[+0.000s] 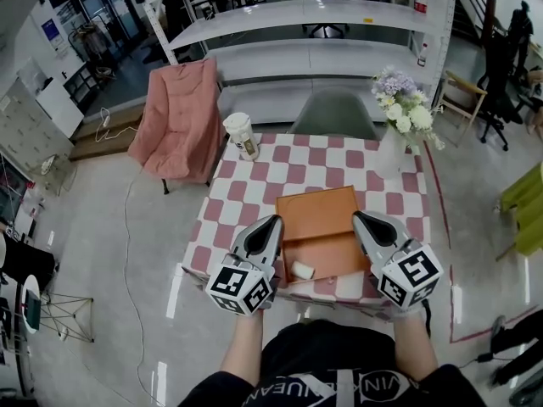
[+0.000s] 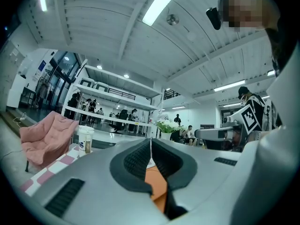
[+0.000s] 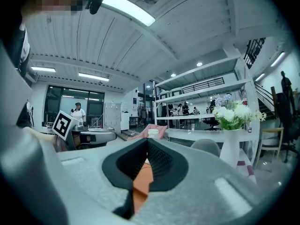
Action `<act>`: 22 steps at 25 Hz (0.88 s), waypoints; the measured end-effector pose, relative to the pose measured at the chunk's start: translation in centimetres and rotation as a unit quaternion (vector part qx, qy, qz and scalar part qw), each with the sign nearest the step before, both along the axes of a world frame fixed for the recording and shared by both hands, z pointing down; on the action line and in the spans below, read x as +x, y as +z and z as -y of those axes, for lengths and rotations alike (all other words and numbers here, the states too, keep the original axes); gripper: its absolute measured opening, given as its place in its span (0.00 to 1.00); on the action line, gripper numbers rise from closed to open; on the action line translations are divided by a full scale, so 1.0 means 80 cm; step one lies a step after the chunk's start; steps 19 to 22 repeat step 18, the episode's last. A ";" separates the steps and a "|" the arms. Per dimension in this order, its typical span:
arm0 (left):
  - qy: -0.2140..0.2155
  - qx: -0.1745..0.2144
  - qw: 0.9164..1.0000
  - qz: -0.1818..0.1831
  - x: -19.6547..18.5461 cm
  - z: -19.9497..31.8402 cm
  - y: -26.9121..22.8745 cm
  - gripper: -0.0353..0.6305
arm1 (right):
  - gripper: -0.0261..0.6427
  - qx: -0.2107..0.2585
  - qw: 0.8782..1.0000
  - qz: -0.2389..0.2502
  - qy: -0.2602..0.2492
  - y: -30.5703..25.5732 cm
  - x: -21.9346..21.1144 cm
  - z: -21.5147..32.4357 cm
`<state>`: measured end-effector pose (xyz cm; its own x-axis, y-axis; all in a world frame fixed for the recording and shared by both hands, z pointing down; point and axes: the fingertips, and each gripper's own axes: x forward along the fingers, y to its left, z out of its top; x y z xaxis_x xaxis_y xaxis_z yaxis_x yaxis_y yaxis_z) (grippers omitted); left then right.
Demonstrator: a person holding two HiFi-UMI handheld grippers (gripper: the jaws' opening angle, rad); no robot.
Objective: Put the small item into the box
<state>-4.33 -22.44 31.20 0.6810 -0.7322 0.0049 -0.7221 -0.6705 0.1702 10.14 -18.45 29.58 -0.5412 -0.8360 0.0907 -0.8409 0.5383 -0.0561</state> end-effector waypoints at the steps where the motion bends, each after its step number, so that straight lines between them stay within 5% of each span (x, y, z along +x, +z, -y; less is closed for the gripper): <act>1: 0.000 0.000 1.000 0.000 0.002 0.000 -0.001 0.08 | 0.05 0.002 1.000 0.002 -0.001 -0.001 0.001 -0.001; 22: 0.015 0.003 1.000 0.015 0.024 -0.027 -0.015 0.08 | 0.05 0.000 1.000 0.024 -0.008 -0.007 0.017 -0.007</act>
